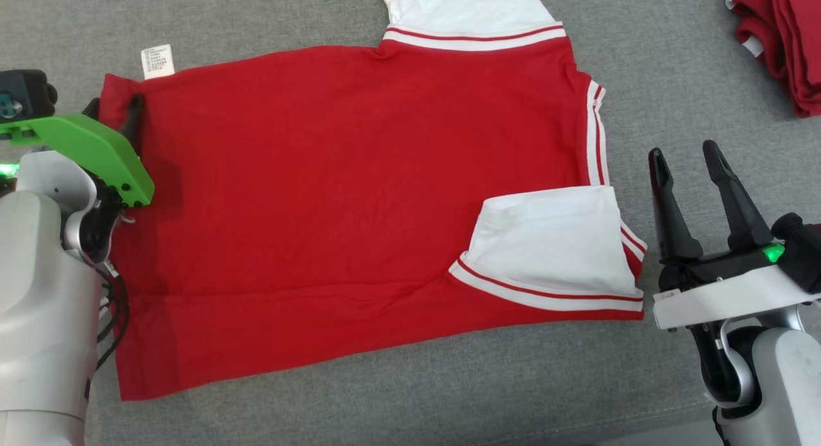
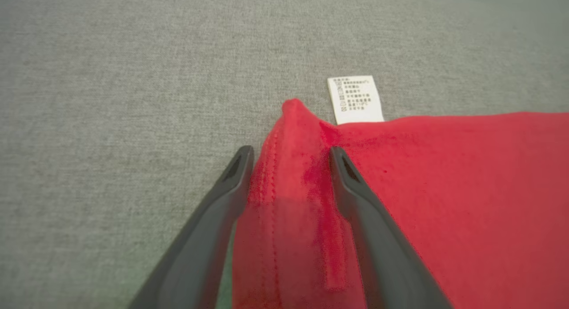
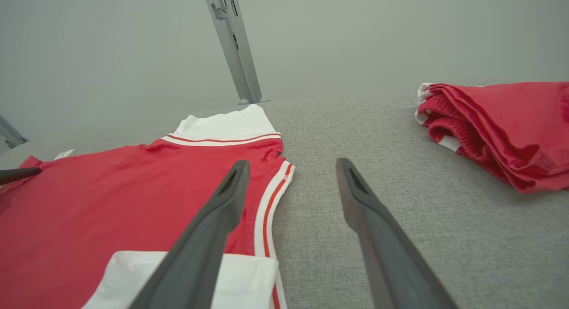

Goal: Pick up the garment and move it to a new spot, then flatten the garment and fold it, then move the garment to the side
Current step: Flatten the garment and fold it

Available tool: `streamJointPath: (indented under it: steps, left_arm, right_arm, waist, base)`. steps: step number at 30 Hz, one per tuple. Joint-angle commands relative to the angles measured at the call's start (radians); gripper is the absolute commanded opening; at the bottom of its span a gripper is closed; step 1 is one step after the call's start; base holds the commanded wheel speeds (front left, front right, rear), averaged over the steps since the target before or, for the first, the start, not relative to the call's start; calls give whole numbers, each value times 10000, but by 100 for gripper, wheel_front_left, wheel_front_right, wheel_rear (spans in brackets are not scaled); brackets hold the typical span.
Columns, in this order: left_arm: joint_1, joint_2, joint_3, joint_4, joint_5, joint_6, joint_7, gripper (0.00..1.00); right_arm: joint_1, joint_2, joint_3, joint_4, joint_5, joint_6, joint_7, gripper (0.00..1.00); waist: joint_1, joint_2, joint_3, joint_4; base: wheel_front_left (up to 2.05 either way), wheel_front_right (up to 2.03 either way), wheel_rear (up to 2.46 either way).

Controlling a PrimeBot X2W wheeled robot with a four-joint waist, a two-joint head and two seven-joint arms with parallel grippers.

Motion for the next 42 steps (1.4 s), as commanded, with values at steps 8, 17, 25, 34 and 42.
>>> streamJointPath:
  steps: [8,17,25,34,42]
  left_arm:
    - [-641,-46,-615,964,-307,-77,-219,0]
    - [-1268,-492,-1571,871,-781,-77,-648,0]
    - [-1846,-1120,-2451,1080,-1240,-79,-1065,0]
    - [-2313,-1478,-3341,1553,-1792,-68,-1507,0]
    - [-2442,-1441,-3953,1986,-2274,-33,-1706,0]
  right_arm:
    - [-1324,-814,-417,1058,709,-3,-125,100]
    - [-3992,-2042,116,3025,1749,-2,347,100]
    - [-6833,-2621,1500,5252,2180,-2,1024,100]
    - [-9327,-2976,2783,7629,2561,-2,1922,100]
    - [-10632,-3158,3755,8993,2939,-2,3216,100]
  waist:
    - [0,0,393,172]
    - [0,0,970,1070]
    - [0,0,1562,2122]
    - [0,0,1887,2789]
    - [0,0,1866,2934]
  base:
    - [0,0,0]
    - [0,0,0]
    - [0,0,0]
    - [0,0,0]
    - [0,0,0]
